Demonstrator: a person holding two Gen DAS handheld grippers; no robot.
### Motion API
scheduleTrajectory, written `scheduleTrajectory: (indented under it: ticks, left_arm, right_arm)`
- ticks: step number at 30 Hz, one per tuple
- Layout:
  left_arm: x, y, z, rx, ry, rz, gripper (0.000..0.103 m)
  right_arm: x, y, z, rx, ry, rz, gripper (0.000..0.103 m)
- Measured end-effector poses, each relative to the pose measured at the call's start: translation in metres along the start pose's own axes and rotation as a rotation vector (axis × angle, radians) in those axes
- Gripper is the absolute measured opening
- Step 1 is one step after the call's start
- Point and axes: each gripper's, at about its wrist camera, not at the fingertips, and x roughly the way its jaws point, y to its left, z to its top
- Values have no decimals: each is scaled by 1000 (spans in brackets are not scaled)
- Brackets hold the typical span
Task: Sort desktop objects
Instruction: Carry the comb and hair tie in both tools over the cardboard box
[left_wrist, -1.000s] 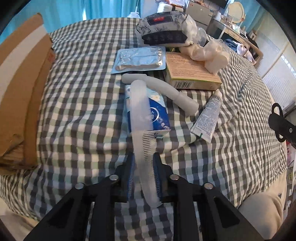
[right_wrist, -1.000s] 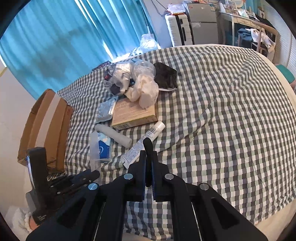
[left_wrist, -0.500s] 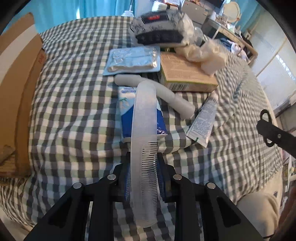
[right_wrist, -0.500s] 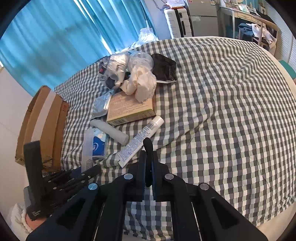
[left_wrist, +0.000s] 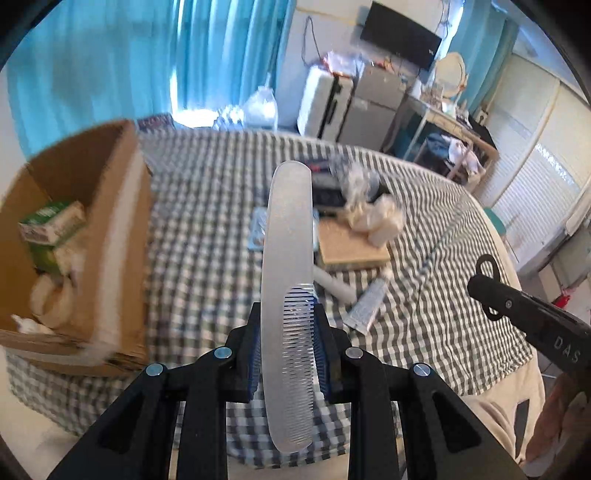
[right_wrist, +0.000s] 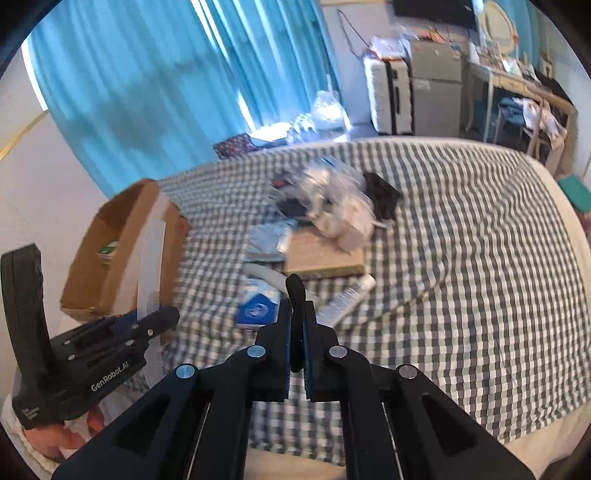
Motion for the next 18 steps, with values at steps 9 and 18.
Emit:
scheduleTrajectory:
  ticks: [9, 18]
  left_arm:
    - [-75, 38, 24, -15, -138, 13, 24]
    - [-110, 108, 42, -94, -211, 75, 24]
  right_arm:
    - [-43, 82, 18, -146, -97, 73, 5]
    - [-38, 174, 31, -271, -89, 235, 5]
